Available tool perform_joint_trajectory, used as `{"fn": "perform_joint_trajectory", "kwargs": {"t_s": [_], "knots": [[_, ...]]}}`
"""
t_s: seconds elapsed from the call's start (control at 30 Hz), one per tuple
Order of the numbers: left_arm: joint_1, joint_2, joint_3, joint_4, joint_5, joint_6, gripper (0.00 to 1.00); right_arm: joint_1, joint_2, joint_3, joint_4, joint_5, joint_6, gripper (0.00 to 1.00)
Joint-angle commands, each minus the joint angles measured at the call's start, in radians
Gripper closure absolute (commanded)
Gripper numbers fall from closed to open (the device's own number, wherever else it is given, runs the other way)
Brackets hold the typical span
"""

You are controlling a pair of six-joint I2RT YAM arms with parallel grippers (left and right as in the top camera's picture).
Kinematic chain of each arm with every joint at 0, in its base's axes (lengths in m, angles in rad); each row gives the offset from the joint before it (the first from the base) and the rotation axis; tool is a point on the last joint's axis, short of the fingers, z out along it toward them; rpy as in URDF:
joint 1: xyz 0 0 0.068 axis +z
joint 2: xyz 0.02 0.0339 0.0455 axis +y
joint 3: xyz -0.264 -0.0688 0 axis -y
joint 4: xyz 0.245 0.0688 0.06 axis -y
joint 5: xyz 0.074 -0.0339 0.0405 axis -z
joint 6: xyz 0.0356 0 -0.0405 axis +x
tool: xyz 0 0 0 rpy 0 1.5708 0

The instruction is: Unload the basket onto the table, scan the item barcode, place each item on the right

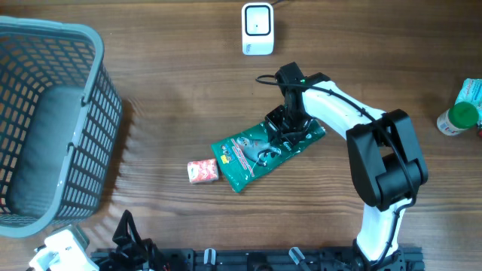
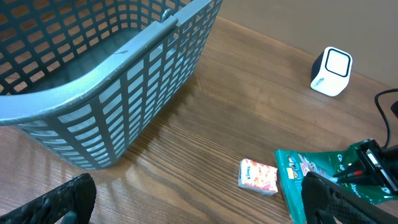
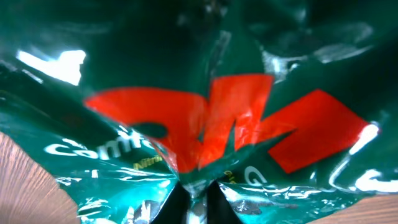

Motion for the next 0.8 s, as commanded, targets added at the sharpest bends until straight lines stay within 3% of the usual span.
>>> {"fn": "perform_joint_trajectory", "kwargs": {"t_s": [0.0,0.07,0.13,0.27,0.37,0.47,0.53,0.6,0.63,0.67,0.7,0.77], "knots": [[0.006,-0.005,0.000,0.003,0.004,-0.002,0.00,0.008,0.101,-0.018,0.080,0.028,-0.145,0.96],[0.006,-0.005,0.000,0.003,0.004,-0.002,0.00,0.004,0.069,0.022,0.117,-0.058,-0.264,0.96],[0.006,-0.005,0.000,0.003,0.004,-0.002,0.00,0.003,-0.013,0.030,0.118,-0.018,-0.291,0.95],[0.006,-0.005,0.000,0.003,0.004,-0.002,0.00,0.058,-0.222,0.030,0.013,0.408,-0.388,0.96],[0.006,-0.005,0.000,0.003,0.004,-0.002,0.00,0.083,-0.258,0.030,0.008,0.469,-0.692,0.95],[0.006,-0.005,0.000,0.003,0.004,-0.002,0.00,0.083,-0.258,0.029,-0.024,0.457,-0.856,0.96],[0.006,-0.005,0.000,0.003,0.004,-0.002,0.00,0.083,-0.257,0.028,-0.048,0.461,-1.081,0.95],[0.006,-0.005,0.000,0.003,0.004,-0.002,0.00,0.083,-0.257,0.028,-0.093,0.464,-1.192,0.94],[0.006,-0.005,0.000,0.003,0.004,-0.002,0.00,0.083,-0.257,0.028,-0.114,0.455,-1.229,0.73],[0.006,-0.005,0.000,0.003,0.004,-0.002,0.00,0.083,-0.257,0.028,-0.116,0.410,-1.222,0.07],[0.006,-0.005,0.000,0.003,0.004,-0.002,0.00,0.083,-0.257,0.028,-0.108,0.361,-1.209,0.00],[0.006,-0.005,0.000,0.003,0.004,-0.002,0.00,0.083,-0.257,0.028,-0.086,0.310,-1.128,0.00]]}}
